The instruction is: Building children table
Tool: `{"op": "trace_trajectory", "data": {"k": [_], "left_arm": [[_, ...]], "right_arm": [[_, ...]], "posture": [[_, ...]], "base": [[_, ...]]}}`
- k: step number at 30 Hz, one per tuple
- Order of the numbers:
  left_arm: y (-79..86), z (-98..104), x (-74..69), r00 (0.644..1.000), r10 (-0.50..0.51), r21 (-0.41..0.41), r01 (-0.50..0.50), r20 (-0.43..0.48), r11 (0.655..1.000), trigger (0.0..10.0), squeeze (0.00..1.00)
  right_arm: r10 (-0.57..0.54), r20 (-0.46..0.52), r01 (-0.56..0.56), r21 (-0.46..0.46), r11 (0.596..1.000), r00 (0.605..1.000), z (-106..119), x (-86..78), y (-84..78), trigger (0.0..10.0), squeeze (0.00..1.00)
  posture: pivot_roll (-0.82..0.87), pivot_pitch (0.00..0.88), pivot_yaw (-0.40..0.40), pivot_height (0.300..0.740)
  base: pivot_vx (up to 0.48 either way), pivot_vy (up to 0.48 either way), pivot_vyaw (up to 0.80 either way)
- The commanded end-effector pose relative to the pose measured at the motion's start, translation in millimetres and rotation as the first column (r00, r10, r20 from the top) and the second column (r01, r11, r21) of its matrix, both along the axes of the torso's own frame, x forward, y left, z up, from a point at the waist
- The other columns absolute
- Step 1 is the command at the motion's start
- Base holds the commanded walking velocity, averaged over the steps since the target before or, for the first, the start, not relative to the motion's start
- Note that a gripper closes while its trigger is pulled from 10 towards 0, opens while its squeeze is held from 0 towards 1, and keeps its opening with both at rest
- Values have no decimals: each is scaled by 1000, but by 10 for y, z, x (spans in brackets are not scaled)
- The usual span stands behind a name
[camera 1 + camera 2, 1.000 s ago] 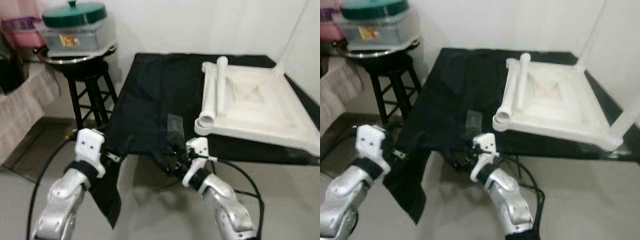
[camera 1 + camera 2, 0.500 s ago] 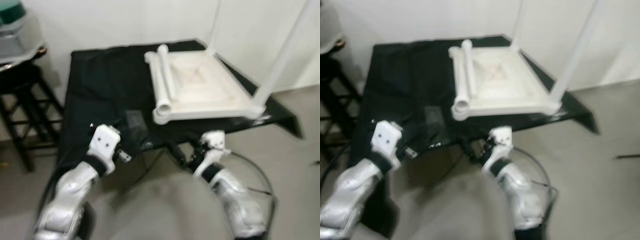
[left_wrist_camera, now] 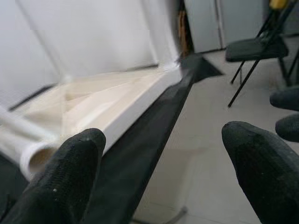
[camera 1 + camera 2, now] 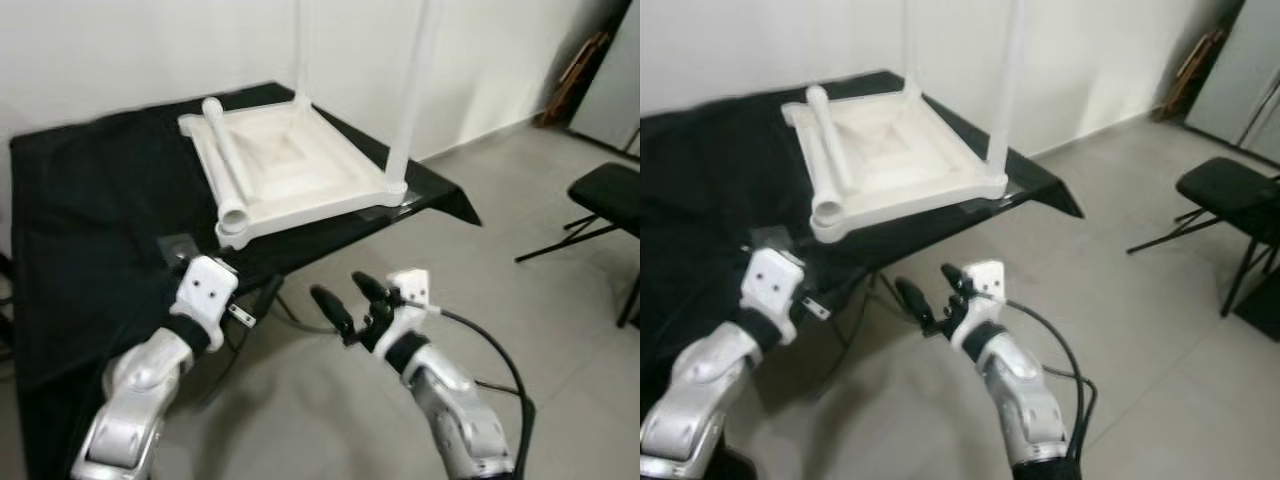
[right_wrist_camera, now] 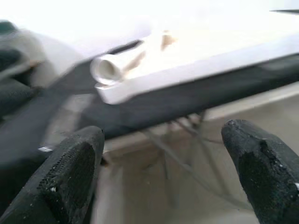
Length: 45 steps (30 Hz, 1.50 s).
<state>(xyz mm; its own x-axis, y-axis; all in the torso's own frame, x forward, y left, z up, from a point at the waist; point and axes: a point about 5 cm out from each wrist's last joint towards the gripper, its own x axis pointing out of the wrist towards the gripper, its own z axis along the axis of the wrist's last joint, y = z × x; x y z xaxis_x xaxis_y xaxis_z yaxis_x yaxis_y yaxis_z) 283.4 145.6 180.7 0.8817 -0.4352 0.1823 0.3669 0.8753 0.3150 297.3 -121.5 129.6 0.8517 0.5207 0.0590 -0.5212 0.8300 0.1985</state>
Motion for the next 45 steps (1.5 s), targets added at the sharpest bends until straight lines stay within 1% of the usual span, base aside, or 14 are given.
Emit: {"op": "trace_trajectory", "data": {"k": [1,19,26,30,32,33,34,35,36,37,38,42,44,45], "left_arm": [[74,-17,4,999,33,44,-33,4,999,10000,0],[71,-49,17,999,45,60,-45,1,997,10000,0],[111,-8,39,998,61,72,-63,22,995,10000,0],[125,9,39,998,61,92,-63,32,994,10000,0],[115,-9,23,999,37,177,-43,35,983,10000,0],[115,-9,23,999,37,177,-43,35,983,10000,0],[116,-33,5,1000,14,256,-20,28,966,10000,0],[121,-45,-4,1000,3,290,-9,22,957,10000,0],[121,-45,-4,1000,3,290,-9,22,957,10000,0],[185,-54,-62,999,-46,382,46,-9,923,10000,0],[235,-37,-87,998,-58,412,62,-20,909,10000,0],[324,24,-133,996,-79,448,86,-34,890,10000,0],[425,147,-194,994,-98,472,108,-45,875,10000,0],[486,225,-238,993,-103,510,115,-52,852,10000,0]], "right_arm": [[7,24,-7,0,1000,1000,34,-1,56,10000,0],[24,5,-24,-4,1000,1000,-4,-8,81,10000,0],[75,28,-74,-36,997,997,1,-39,129,10000,0],[93,34,-92,-24,995,995,10,-50,141,10000,0],[97,32,-96,-27,995,995,13,-52,139,10000,0],[97,32,-96,-27,995,995,13,-52,139,10000,0],[98,31,-97,-30,995,995,13,-52,139,10000,0],[99,31,-98,-30,995,995,14,-52,140,10000,0],[99,31,-98,-30,995,995,14,-52,140,10000,0],[105,31,-104,-25,994,994,17,-56,142,10000,0],[109,30,-108,-22,994,994,17,-59,143,10000,0],[114,30,-113,-19,993,993,19,-61,143,10000,0],[118,28,-118,-16,993,993,19,-63,139,10000,0],[121,26,-121,-14,993,992,20,-63,136,10000,0]], "posture": [[-11,81,25,740],[-10,67,20,740],[-10,64,19,740],[-9,65,18,740],[-9,69,18,740],[-9,69,18,740],[-10,71,18,740],[-10,71,18,740],[-10,71,18,740],[-10,74,18,740],[-9,76,16,740],[-8,80,14,740],[-5,83,13,740],[-4,86,13,740]], "base": [[0,0,0],[368,0,-89],[370,0,0],[353,0,213],[0,0,0],[0,0,0],[0,0,0],[0,0,0],[0,0,0],[0,0,0],[0,0,0],[0,0,0],[0,0,0],[0,0,0]]}}
